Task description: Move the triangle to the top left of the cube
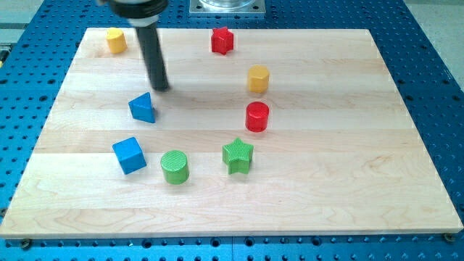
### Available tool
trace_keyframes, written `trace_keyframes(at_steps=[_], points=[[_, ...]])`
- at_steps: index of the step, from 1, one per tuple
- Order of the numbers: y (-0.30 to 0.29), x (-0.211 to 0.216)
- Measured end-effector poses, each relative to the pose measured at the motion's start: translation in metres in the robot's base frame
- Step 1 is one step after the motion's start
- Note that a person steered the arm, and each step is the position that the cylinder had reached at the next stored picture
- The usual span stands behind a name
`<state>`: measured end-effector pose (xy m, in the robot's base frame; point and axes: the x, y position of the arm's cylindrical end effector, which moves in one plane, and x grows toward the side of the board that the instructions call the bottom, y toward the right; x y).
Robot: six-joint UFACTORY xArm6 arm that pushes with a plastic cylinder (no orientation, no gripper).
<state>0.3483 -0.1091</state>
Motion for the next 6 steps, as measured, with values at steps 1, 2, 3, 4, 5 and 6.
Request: trace_keyframes(at_steps=[1, 2, 3, 4, 5, 6], points=[[0.001, 0.029], [-0.020, 0.064], [-0.022, 0.066], [-0.023, 0.073], [-0.037, 0.086], [-0.041, 0.068]])
